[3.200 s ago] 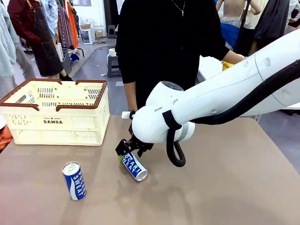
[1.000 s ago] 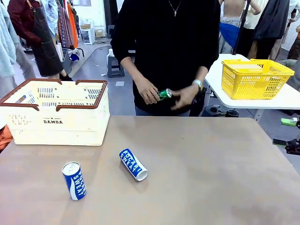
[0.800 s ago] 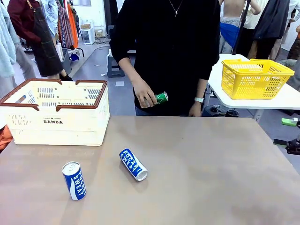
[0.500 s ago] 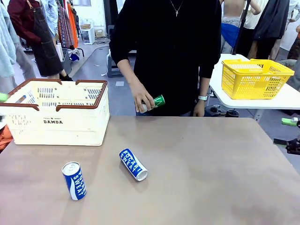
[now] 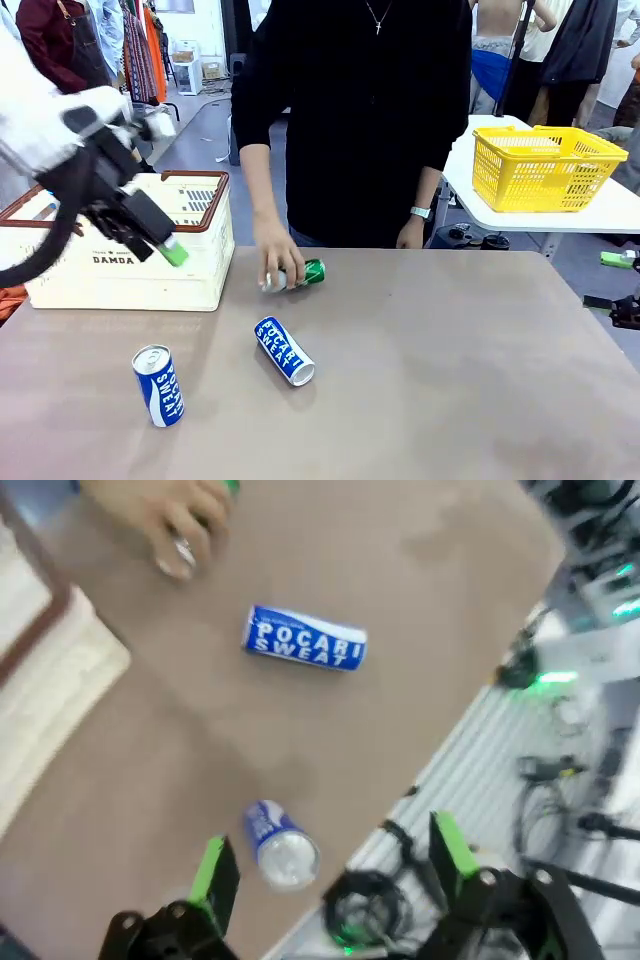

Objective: Place the drinks into the Shopping basket.
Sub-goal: Pick up one drink and place it into the Shopping basket.

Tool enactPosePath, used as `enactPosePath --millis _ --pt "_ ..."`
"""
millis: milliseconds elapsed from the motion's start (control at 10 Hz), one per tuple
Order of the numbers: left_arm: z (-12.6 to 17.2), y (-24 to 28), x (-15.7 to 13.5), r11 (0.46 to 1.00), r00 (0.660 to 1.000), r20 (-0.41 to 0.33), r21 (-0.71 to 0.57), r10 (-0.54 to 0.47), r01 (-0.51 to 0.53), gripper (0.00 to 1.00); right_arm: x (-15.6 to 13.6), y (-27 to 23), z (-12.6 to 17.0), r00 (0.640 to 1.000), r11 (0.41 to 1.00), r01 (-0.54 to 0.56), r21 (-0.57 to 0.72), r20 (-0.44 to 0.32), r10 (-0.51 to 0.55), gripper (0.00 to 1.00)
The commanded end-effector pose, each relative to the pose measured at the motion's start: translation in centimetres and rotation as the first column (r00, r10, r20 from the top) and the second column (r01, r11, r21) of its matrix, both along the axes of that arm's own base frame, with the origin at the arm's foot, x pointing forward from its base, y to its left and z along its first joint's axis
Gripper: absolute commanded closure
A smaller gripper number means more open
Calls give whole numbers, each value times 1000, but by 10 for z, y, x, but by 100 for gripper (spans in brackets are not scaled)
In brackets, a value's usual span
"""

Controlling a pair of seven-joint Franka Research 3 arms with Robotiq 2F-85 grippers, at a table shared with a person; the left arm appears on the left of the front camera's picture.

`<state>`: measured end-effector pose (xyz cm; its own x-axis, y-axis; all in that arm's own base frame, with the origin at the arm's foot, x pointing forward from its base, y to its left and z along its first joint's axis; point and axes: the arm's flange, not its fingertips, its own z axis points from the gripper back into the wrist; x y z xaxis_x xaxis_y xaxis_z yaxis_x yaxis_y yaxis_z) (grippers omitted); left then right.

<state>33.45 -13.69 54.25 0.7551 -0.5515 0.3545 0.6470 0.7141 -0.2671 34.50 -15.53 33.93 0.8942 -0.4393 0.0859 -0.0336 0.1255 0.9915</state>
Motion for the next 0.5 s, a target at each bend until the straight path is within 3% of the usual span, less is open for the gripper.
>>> enactPosePath --millis 0,100,300,400 --pt "-13 8 4 999 997 69 37 32 -35 0 0 -3 4 1000 1000 -8 -1 -22 8 0" --pt "0 0 0 1000 1000 0 0 0 0 0 0 -3 4 1000 1000 -8 -1 -22 8 0" --pt "0 0 0 1000 1000 0 0 0 0 0 0 -3 4 1000 1000 -8 -1 -22 8 0" --pt "-7 -7 1 999 999 34 23 -22 22 0 0 -3 4 1000 1000 -8 -1 -22 8 0"
